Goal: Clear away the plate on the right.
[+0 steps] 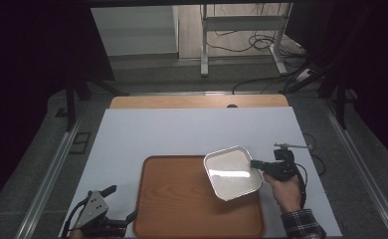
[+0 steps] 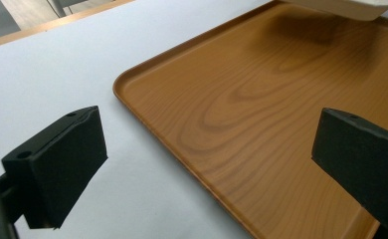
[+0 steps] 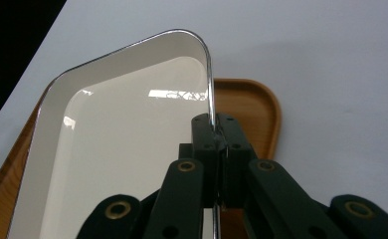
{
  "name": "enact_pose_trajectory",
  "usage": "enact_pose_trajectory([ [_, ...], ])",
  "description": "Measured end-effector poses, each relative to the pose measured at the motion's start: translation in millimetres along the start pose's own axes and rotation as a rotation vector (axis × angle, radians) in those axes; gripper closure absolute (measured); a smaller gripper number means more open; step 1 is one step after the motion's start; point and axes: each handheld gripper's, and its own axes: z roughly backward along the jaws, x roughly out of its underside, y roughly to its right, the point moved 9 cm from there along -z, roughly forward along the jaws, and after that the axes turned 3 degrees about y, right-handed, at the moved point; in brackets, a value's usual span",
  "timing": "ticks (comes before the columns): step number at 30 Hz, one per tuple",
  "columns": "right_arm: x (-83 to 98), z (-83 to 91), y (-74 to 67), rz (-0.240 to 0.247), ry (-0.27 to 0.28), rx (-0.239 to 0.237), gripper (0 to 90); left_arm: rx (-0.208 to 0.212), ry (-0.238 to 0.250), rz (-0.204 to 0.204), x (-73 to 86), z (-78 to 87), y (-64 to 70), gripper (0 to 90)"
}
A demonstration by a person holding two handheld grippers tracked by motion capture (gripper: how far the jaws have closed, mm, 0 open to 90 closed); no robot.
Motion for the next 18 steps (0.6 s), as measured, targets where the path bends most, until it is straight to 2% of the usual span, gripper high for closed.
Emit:
enact_pose_trajectory([
  [18, 10.1, -38.3, -32.0, 0.044, -0.066, -0.023, 88.4, 0.002, -0.002, -0.007, 0.1, -0.2, 0.4, 0.5],
])
